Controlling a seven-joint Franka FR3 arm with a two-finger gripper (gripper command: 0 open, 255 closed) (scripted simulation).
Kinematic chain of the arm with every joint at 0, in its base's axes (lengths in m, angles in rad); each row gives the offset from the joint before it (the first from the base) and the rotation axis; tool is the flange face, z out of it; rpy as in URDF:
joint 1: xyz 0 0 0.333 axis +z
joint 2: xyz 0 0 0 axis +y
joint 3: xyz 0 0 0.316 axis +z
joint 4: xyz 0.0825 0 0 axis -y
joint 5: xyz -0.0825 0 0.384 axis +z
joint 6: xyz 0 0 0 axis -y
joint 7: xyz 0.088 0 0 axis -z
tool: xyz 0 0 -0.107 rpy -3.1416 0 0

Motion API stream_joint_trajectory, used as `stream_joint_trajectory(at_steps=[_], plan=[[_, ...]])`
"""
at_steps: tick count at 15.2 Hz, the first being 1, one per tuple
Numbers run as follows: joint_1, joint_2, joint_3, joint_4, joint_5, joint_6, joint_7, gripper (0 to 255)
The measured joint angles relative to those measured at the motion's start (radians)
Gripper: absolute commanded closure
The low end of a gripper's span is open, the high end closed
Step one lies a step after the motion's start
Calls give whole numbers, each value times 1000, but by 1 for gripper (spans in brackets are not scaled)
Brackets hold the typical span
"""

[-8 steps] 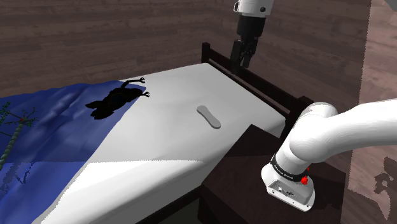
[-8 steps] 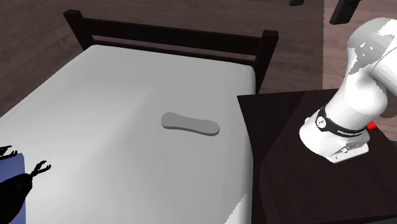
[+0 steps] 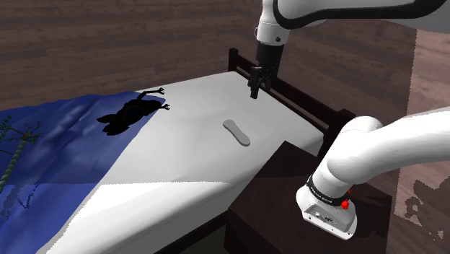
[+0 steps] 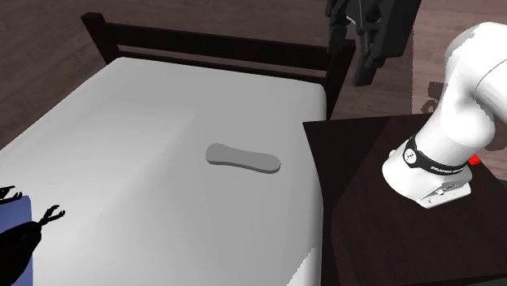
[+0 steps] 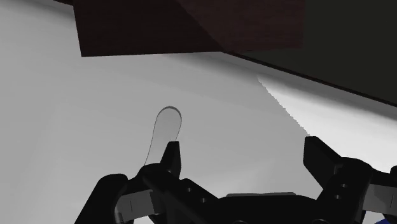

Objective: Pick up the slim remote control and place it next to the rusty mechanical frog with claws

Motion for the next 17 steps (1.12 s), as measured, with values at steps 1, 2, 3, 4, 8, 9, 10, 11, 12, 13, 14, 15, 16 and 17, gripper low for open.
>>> stream_joint_trajectory(at_steps=[1, 2, 3, 4, 8, 9, 10, 11, 12, 13, 14, 15, 16, 17], plan=[[-5, 10, 0, -22, -4, 34, 2, 0], [-11, 31, 0, -38, -7, 72, 4, 0], [-16, 60, 0, -48, -11, 111, 5, 0], [-21, 74, 0, -74, -14, 153, 8, 0], [-38, 159, 7, -124, -23, 294, 30, 0], [-44, 191, 7, -129, -27, 334, 33, 0], [-50, 237, 6, -126, -31, 377, 36, 0], [-55, 261, 6, -143, -35, 419, 40, 0], [-62, 291, 5, -149, -39, 457, 43, 0], [-67, 318, 5, -149, -43, 486, 49, 0], [-73, 357, 3, -141, -49, 519, 53, 0], [-80, 393, 0, -148, -54, 561, 55, 0], [-85, 422, 1, -146, -58, 591, 63, 0], [-92, 468, -3, -142, -64, 633, 65, 0]])
